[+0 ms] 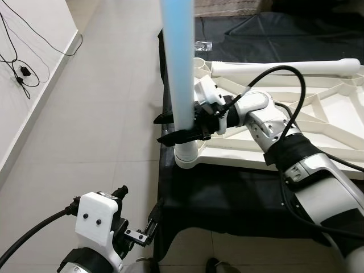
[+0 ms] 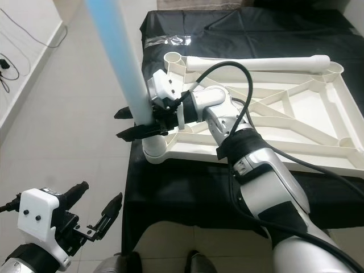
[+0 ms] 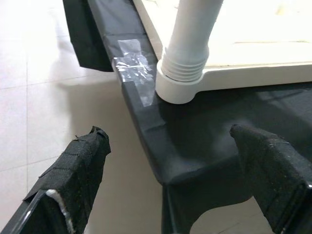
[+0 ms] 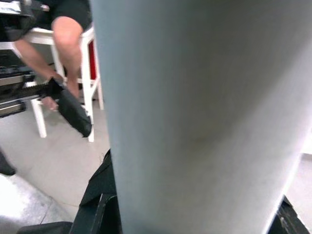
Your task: Building children table
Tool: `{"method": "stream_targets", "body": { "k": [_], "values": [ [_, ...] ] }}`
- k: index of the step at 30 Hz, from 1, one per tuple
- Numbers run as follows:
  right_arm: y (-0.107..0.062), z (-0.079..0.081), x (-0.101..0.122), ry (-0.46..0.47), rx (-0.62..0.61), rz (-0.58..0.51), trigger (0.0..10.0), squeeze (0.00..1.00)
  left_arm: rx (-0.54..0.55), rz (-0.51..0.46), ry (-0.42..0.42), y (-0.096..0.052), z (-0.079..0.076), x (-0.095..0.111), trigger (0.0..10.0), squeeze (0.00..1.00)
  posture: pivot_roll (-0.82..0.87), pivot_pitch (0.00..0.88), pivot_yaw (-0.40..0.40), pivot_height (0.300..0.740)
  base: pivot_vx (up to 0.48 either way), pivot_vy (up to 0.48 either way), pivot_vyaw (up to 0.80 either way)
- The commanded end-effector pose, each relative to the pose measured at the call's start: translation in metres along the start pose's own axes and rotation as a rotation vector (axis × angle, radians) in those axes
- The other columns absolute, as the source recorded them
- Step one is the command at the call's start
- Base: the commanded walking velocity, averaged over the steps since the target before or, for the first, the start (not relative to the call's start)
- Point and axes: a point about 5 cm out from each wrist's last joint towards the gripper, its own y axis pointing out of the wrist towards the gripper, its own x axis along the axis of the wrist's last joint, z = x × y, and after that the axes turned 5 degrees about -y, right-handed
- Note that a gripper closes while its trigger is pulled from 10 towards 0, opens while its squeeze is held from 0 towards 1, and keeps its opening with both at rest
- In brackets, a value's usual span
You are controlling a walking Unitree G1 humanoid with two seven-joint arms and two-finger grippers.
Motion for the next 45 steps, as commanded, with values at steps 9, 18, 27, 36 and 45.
{"method": "stream_targets", "body": {
  "k": [9,18,27,36,45],
  "values": [
    [0.029,0.003,-0.075,0.431,-0.495,0.161,10.0,0.0,0.037,0.012,0.006,-0.001,0.001,-0.002,10.0,0.0,0.14,0.316,-0.007,0.74,0.0,0.0,0.0],
    [0.026,-0.004,-0.083,0.467,-0.792,0.177,10.0,0.0,0.048,0.011,0.016,-0.002,0.004,-0.001,10.0,0.0,0.15,0.318,-0.009,0.74,0.0,0.0,0.0],
    [0.032,0.001,-0.075,0.362,-1.197,0.178,10.0,0.0,0.052,0.004,0.028,0.0,0.005,0.0,10.0,0.0,0.14,0.319,-0.007,0.74,0.0,0.0,0.0],
    [0.059,-0.001,-0.068,0.315,-1.479,0.365,10.0,0.0,0.059,-0.005,0.041,0.002,0.006,0.002,10.0,0.0,0.14,0.314,-0.008,0.74,0.0,0.0,0.0],
    [0.054,0.004,-0.08,0.442,-1.807,0.541,10.0,0.0,0.077,-0.016,0.044,0.003,0.009,0.004,10.0,0.0,0.15,0.317,-0.016,0.74,0.0,0.0,0.0]
  ]
}}
